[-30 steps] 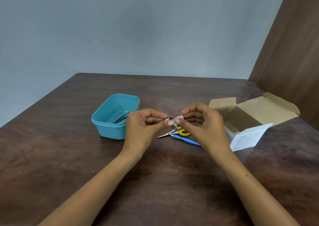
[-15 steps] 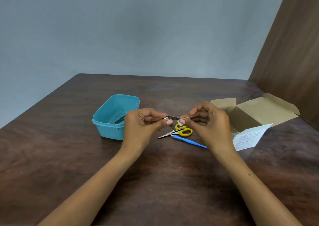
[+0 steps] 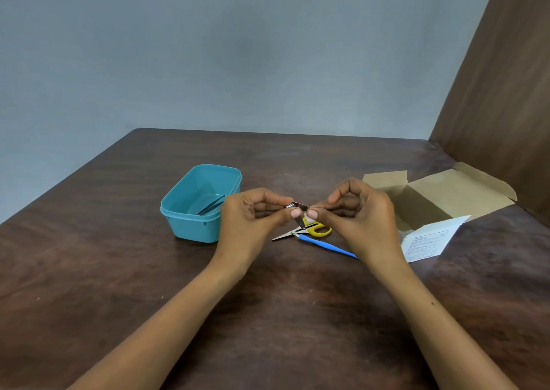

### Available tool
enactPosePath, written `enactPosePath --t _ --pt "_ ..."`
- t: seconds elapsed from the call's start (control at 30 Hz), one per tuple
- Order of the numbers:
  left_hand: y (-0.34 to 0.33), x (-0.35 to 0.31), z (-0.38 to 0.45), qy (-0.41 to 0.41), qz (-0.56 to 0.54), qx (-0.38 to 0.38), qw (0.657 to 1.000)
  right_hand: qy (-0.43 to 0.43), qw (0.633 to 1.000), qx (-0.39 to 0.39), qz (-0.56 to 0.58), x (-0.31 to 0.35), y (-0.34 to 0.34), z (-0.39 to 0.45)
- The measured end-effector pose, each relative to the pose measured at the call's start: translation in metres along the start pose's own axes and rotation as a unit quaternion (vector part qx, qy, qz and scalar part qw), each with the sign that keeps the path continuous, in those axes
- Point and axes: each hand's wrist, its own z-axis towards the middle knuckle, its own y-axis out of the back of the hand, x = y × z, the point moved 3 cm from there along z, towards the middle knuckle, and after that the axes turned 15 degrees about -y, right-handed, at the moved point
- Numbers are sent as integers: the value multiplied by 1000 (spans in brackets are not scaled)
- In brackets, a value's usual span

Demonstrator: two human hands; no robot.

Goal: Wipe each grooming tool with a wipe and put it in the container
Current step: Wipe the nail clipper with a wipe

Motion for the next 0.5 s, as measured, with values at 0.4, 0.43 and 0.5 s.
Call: enactPosePath --t 0.4,0.43,0.5 --pt "-11 11 -6 213 -206 -82 952 -5 998 -41 39 0 -4 -6" --pt "-11 11 -5 214 -209 -85 951 -8 998 -38 39 0 -3 -5" --pt "-12 11 -5 220 -214 -91 948 -10 999 -37 35 -1 -1 -4"
